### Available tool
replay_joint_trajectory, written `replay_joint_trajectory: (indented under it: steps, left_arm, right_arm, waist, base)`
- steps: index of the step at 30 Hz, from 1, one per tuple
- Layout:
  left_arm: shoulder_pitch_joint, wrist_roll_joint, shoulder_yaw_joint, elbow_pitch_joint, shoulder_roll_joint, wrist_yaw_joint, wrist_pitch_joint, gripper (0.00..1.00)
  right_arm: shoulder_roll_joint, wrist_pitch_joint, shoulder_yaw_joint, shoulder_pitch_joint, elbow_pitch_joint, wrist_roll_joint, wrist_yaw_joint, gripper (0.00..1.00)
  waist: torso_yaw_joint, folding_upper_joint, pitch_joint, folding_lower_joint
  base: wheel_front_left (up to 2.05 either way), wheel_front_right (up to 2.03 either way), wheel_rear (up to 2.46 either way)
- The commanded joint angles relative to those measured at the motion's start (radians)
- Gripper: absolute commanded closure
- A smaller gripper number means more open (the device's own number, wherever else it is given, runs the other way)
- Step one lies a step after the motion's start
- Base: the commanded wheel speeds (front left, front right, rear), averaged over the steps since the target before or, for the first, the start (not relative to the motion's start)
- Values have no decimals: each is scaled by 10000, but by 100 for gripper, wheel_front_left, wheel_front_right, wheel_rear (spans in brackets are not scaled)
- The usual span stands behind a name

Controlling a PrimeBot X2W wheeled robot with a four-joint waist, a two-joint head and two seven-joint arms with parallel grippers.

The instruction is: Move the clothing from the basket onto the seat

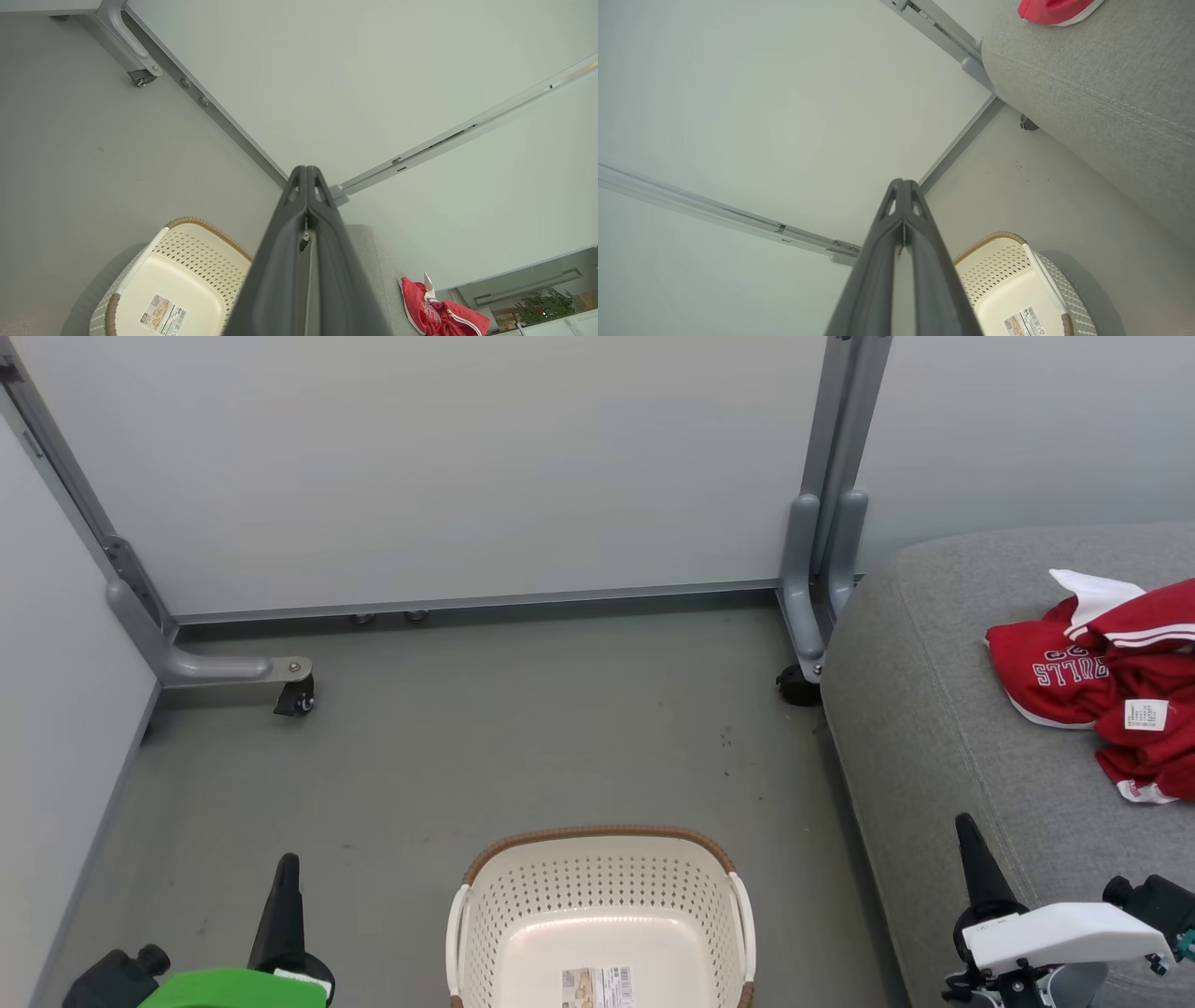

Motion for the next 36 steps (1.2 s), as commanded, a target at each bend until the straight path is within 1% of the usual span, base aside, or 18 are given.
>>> replay_joint_trajectory:
  steps: [1, 22, 36]
  left_arm:
    - [-332, -277, 87, -57, 106, -48, 71, 100]
    - [-922, -2472, 431, 157, 104, -103, 660, 100]
    - [-1237, -3641, 615, 268, 95, -132, 989, 100]
  right_arm:
    - [-86, 72, -47, -295, -61, 307, 4, 100]
    - [-95, 660, -284, -824, 109, 2539, 4, 100]
    - [-90, 975, -414, -1078, 210, 3738, 3, 100]
  waist:
    - [-8, -1, 21, 0]
    - [-101, -1, 306, 0]
    - [-159, -1, 485, 0]
  base:
    - [0, 0, 0]
    - [0, 0, 0]
    - [0, 0, 0]
